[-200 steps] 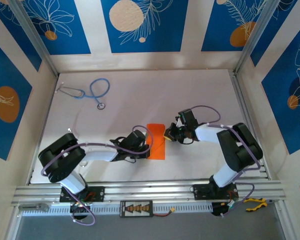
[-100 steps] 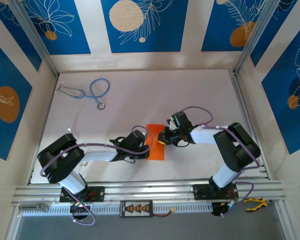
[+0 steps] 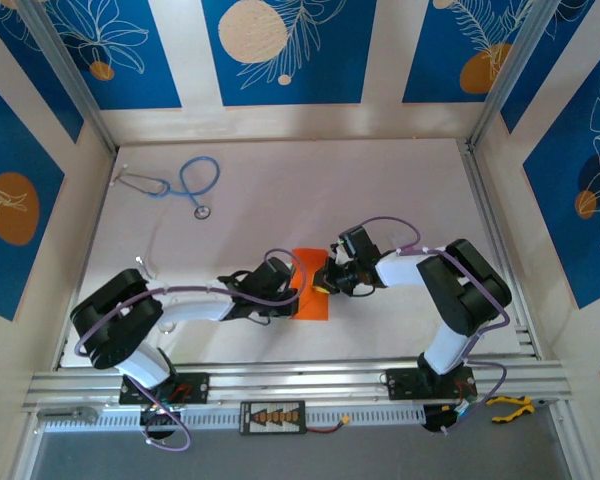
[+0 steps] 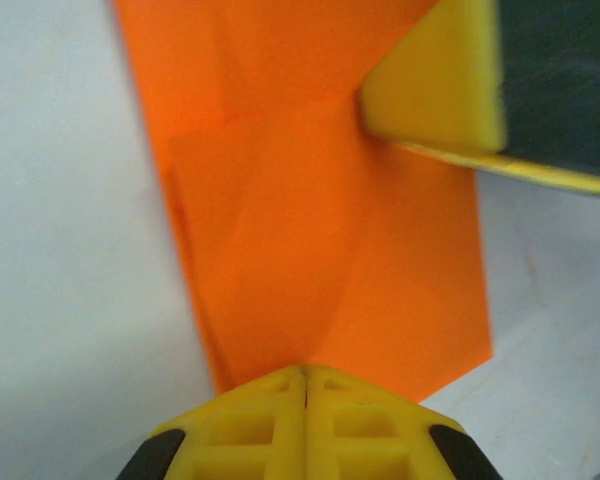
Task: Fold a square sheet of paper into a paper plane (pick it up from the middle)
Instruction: Fold the triangle a second time at the center of the table.
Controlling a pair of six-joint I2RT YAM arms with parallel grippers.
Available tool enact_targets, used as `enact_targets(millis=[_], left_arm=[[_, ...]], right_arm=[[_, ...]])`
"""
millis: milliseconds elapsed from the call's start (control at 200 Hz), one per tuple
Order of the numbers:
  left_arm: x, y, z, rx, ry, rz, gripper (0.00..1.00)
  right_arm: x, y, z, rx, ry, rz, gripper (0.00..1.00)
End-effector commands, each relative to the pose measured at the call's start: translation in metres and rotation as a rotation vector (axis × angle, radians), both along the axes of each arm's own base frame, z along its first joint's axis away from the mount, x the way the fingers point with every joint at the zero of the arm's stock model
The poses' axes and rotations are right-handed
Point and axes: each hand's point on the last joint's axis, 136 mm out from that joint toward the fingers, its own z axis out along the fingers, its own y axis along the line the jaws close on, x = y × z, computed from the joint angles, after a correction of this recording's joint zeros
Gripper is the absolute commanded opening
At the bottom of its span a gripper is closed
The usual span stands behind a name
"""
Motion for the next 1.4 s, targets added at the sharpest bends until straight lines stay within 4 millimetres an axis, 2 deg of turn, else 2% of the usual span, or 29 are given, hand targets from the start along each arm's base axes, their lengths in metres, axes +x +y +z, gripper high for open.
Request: enact_targets(millis=[0, 180, 320, 440, 680, 855, 1005, 1096, 1226, 1321, 1396], left_arm=[[0.006, -0.024, 0.021, -0.063, -0.021, -0.053, 0.05], [0.011, -0.043, 0.003, -0.047, 0.023, -0.083, 0.07], [0.006, -0.030, -0.025, 0.031, 0.076, -0.050, 0.06], [-0.001, -0.018, -0.033, 0.026, 0.087, -0.021, 0.06], [-0.014, 0.004, -0.036, 0.028, 0.097, 0.013, 0.06], [-0.017, 0.014, -0.026, 0.028, 0.073, 0.020, 0.05], [-0.011, 0.017, -0.009, 0.025, 0.017, 0.024, 0.05], [-0.003, 0.012, 0.002, 0.004, -0.016, 0.021, 0.05], [0.007, -0.007, 0.011, -0.018, -0.031, -0.020, 0.06], [0.011, -0.018, 0.006, -0.015, -0.020, -0.049, 0.07], [0.010, -0.018, -0.004, 0.011, 0.000, -0.054, 0.08]], right_arm=[[-0.022, -0.026, -0.035, -0.127, 0.106, -0.038, 0.00], [-0.024, -0.025, -0.035, -0.127, 0.111, -0.035, 0.00], [-0.026, -0.027, -0.037, -0.134, 0.117, -0.035, 0.00], [-0.028, -0.030, -0.039, -0.146, 0.124, -0.038, 0.00], [-0.028, -0.031, -0.041, -0.150, 0.129, -0.044, 0.00], [-0.027, -0.032, -0.038, -0.153, 0.124, -0.046, 0.00], [-0.026, -0.032, -0.035, -0.152, 0.119, -0.046, 0.00], [-0.025, -0.032, -0.032, -0.151, 0.113, -0.047, 0.00], [-0.024, -0.032, -0.030, -0.150, 0.107, -0.047, 0.00], [-0.024, -0.031, -0.030, -0.147, 0.112, -0.046, 0.00], [-0.025, -0.031, -0.031, -0.144, 0.116, -0.044, 0.00]])
